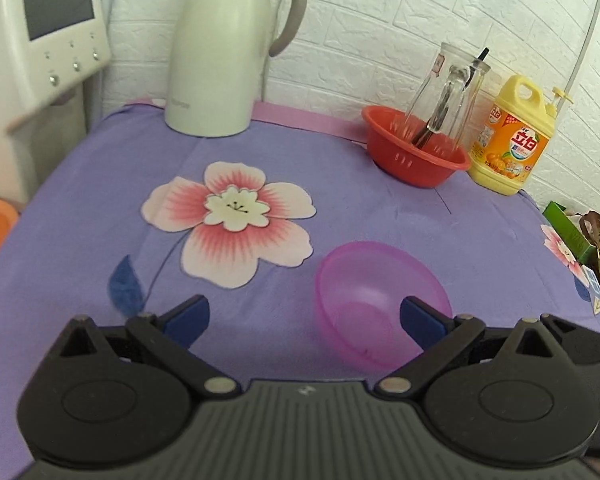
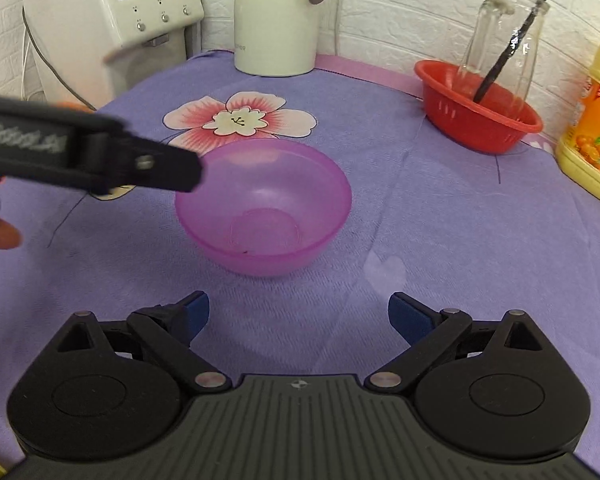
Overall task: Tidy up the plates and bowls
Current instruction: 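Open the left tool and move it to the pink plastic bowl, then grip the pink bowl rim with the left tool and lift it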
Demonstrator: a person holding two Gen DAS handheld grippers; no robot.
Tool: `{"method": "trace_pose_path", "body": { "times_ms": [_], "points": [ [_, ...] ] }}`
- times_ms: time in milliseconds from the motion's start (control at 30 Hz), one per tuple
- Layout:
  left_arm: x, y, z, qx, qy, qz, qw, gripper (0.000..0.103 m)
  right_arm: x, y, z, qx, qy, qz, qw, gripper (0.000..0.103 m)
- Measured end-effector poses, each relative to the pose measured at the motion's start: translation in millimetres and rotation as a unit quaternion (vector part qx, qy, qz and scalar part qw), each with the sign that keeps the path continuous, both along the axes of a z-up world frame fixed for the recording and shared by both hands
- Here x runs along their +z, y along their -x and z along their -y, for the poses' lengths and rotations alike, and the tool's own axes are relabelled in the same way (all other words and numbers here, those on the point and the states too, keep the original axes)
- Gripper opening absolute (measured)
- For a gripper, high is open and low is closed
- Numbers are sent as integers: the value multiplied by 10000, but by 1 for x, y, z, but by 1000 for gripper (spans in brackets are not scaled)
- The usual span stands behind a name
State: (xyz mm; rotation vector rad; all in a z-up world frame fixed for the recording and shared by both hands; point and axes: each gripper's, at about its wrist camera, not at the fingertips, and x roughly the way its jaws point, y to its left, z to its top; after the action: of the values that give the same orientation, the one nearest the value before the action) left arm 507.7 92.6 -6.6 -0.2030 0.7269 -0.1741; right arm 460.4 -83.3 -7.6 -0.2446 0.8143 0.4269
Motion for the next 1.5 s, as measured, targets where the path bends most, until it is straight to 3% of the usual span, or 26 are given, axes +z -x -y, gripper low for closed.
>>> {"method": "trace_pose_path", "body": {
  "times_ms": [200,333,467,567,667,733,800,833,1167,1300,1500],
  "points": [
    [-19,-29,9,-191,-181,6,9997,94,-8,-9,5,124,-325,-96,9993,103],
    [-22,-37,11,-261,-163,42,9995,94,-12,0,12,268,-453,172,9985,103],
    [-24,-43,16,-300,-234,75,9992,94,-6,-6,9,329,-347,-27,9989,103],
    [-28,-48,23,-382,-204,57,9990,89,-4,-7,1,388,-226,266,9986,103],
    [-33,-51,33,-522,-337,86,9980,80,-9,-12,-3,370,-226,239,9988,103],
    [-33,-50,39,-695,-471,147,9964,58,-10,-17,1,296,-378,166,9987,103],
    [-31,-49,41,-901,-403,83,9951,45,-9,-19,5,269,-500,270,9980,103],
    [-29,-48,41,-958,-325,47,9949,44,-7,-19,6,280,-512,335,9977,103],
    [26,6,68,-1197,-212,518,9912,44,43,14,30,234,-769,850,9931,103],
    [49,44,86,-1385,-61,600,9885,44,68,52,48,244,-747,982,9921,103],
    [52,112,122,-1711,172,518,9837,41,81,121,83,156,-512,1021,9933,103]
  ]
}}
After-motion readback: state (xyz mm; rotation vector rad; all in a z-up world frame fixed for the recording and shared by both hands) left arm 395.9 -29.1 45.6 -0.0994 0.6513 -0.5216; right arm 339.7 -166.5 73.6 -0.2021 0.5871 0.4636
